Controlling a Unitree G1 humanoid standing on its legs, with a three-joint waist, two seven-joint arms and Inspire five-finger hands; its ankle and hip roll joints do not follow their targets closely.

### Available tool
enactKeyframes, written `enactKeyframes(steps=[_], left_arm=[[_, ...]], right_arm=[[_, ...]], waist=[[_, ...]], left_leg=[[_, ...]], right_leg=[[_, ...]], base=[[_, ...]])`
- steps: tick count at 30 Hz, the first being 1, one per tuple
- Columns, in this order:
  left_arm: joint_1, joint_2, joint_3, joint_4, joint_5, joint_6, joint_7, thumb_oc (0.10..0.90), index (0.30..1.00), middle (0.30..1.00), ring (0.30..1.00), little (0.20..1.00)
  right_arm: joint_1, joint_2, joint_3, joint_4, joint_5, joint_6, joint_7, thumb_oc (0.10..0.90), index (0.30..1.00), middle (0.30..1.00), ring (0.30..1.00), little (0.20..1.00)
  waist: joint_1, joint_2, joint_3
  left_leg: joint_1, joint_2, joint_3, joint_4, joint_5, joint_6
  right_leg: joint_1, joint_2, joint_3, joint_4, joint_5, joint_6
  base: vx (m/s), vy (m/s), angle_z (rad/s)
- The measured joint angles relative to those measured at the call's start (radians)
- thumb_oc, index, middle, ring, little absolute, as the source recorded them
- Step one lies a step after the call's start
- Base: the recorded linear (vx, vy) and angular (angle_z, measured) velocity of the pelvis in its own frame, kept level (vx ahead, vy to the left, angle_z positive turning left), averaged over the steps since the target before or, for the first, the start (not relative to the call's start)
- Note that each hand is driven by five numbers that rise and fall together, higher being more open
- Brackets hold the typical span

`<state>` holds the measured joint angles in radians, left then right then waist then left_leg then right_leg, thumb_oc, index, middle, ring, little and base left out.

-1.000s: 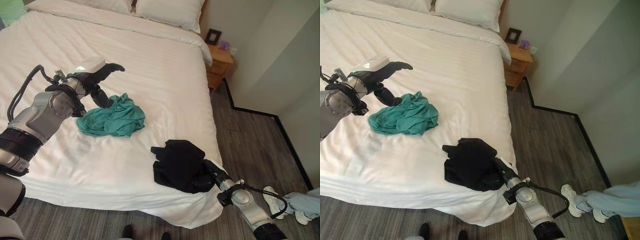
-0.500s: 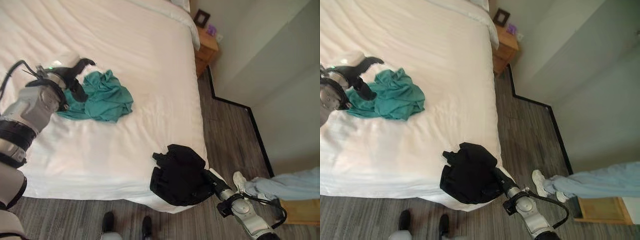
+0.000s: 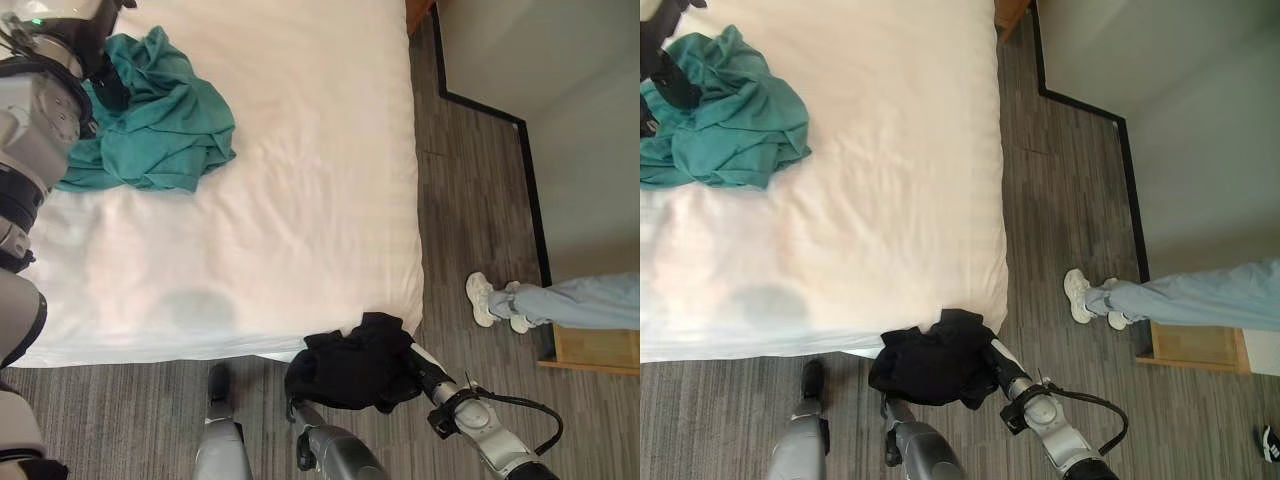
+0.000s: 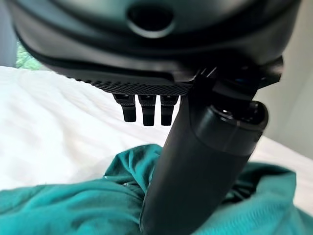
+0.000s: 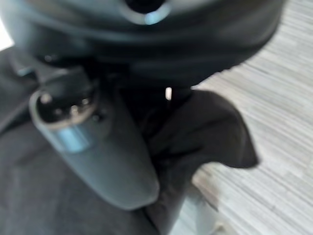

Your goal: Pick up bed clothes into laundry basket.

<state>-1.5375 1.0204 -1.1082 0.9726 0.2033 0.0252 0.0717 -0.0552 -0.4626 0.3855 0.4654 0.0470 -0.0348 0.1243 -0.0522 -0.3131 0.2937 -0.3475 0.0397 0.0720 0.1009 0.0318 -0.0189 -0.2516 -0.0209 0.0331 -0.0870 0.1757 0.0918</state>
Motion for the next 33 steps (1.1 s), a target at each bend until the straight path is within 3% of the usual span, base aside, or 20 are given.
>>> enactKeyframes(steps=[5,7,14,15,16,17,18,22,24,25,26,30,33], left_arm=[[0.000,-0.026,-0.023,-0.021,0.117,0.005,-0.021,0.800,0.900,0.900,0.900,0.900],[0.009,-0.017,-0.031,-0.096,0.173,0.018,-0.042,0.800,0.900,0.900,0.900,0.900],[0.119,0.036,0.000,-0.301,0.288,0.039,-0.098,0.800,0.900,0.900,0.900,0.900],[0.162,0.044,0.040,-0.332,0.305,0.046,-0.099,0.671,0.707,0.707,0.707,0.707],[0.235,0.040,0.122,-0.373,0.310,0.051,-0.098,0.400,0.300,0.300,0.300,0.300],[0.297,0.031,0.198,-0.409,0.308,0.054,-0.097,0.400,0.300,0.300,0.300,0.300],[0.310,0.029,0.215,-0.417,0.308,0.055,-0.097,0.400,0.300,0.300,0.300,0.300],[0.575,-0.103,0.594,-0.499,0.179,0.047,-0.033,0.400,0.300,0.300,0.300,0.300],[0.716,-0.160,0.747,-0.560,0.067,0.005,0.009,0.400,0.300,0.300,0.300,0.300],[0.897,-0.270,0.952,-0.641,-0.065,-0.038,0.012,0.400,0.300,0.300,0.300,0.300],[1.004,-0.326,1.007,-0.683,-0.151,-0.074,0.021,0.400,0.300,0.300,0.300,0.300],[1.150,-0.368,1.028,-0.765,-0.290,-0.141,0.021,0.400,0.300,0.300,0.300,0.300],[1.273,-0.412,1.043,-0.798,-0.365,-0.161,0.001,0.400,0.300,0.300,0.300,0.300]], right_arm=[[-0.001,-0.010,-0.006,0.009,-0.002,-0.001,-0.023,0.400,0.300,0.300,0.300,0.300],[0.000,-0.013,-0.017,0.021,-0.002,-0.001,-0.023,0.400,0.300,0.300,0.300,0.300],[0.007,-0.022,-0.071,0.033,-0.002,-0.002,-0.026,0.400,0.300,0.300,0.300,0.300],[0.005,-0.023,-0.078,0.033,-0.003,-0.002,-0.032,0.400,0.300,0.300,0.300,0.300],[0.008,-0.023,-0.086,0.029,-0.003,-0.002,-0.039,0.400,0.300,0.300,0.300,0.300],[0.011,-0.024,-0.101,0.032,-0.003,-0.002,-0.045,0.400,0.300,0.300,0.300,0.300],[0.013,-0.026,-0.104,0.032,-0.003,-0.002,-0.048,0.400,0.300,0.300,0.300,0.300],[0.019,-0.028,-0.132,0.025,-0.003,0.000,-0.062,0.400,0.300,0.300,0.300,0.300],[0.031,-0.027,-0.145,0.017,-0.006,0.004,-0.062,0.400,0.300,0.300,0.300,0.300],[0.058,-0.027,-0.171,-0.011,-0.021,0.009,-0.062,0.400,0.300,0.300,0.300,0.300],[0.066,-0.027,-0.175,-0.011,-0.027,0.013,-0.061,0.400,0.300,0.300,0.300,0.300],[0.080,-0.027,-0.182,-0.012,-0.046,0.022,-0.044,0.400,0.300,0.300,0.300,0.300],[0.106,-0.027,-0.207,-0.018,-0.047,0.023,-0.035,0.400,0.300,0.300,0.300,0.300]], waist=[[0.011,0.031,0.039],[0.014,0.049,0.053],[0.040,0.070,0.069],[0.045,0.071,0.070],[0.049,0.072,0.071],[0.057,0.074,0.073],[0.060,0.074,0.073],[0.078,0.096,0.087],[0.087,0.104,0.092],[0.091,0.123,0.104],[0.096,0.133,0.109],[0.130,0.138,0.108],[0.135,0.177,0.090]], left_leg=[[-0.010,0.001,-0.007,0.003,0.000,-0.001],[-0.021,-0.002,-0.020,0.009,0.000,-0.001],[-0.031,-0.004,-0.030,0.021,0.000,0.000],[-0.032,-0.004,-0.030,0.023,0.000,0.000],[-0.032,-0.005,-0.030,0.025,0.000,0.000],[-0.033,-0.005,-0.031,0.028,-0.001,0.000],[-0.033,-0.007,-0.030,0.029,-0.001,0.000],[-0.026,-0.017,-0.030,0.043,-0.006,0.008],[-0.022,-0.021,-0.030,0.050,-0.007,0.012],[0.001,-0.024,-0.028,0.047,-0.008,0.015],[0.018,-0.025,-0.028,0.041,-0.008,0.015],[0.044,-0.036,-0.031,0.027,-0.006,0.015],[0.084,-0.044,-0.059,-0.007,0.003,0.007]], right_leg=[[-0.005,0.001,-0.004,-0.001,0.000,0.000],[-0.006,-0.001,-0.015,-0.001,0.000,-0.001],[-0.007,-0.005,-0.030,-0.001,0.000,-0.001],[-0.006,-0.006,-0.030,-0.001,0.000,-0.001],[-0.006,-0.007,-0.030,-0.001,0.000,-0.001],[-0.005,-0.009,-0.030,-0.002,-0.001,-0.001],[-0.005,-0.010,-0.030,-0.002,-0.001,-0.002],[0.011,-0.020,-0.030,-0.002,-0.002,-0.004],[0.018,-0.025,-0.030,-0.002,-0.003,-0.004],[0.040,-0.030,-0.031,-0.002,-0.004,-0.004],[0.054,-0.030,-0.033,-0.002,-0.005,-0.005],[0.077,-0.039,-0.045,-0.002,-0.036,-0.026],[0.113,-0.043,-0.070,-0.003,-0.049,-0.025]], base=[[-0.01,-0.003,0.03],[0.00,-0.013,0.16],[-0.01,-0.012,0.05],[-0.04,-0.017,0.01],[-0.04,-0.016,0.02],[0.00,0.000,0.00],[0.00,0.000,0.00],[0.00,-0.004,0.01],[-0.01,-0.021,0.00],[0.00,0.000,0.00],[0.00,0.000,0.00],[0.04,-0.022,0.08],[0.05,-0.013,0.23]])
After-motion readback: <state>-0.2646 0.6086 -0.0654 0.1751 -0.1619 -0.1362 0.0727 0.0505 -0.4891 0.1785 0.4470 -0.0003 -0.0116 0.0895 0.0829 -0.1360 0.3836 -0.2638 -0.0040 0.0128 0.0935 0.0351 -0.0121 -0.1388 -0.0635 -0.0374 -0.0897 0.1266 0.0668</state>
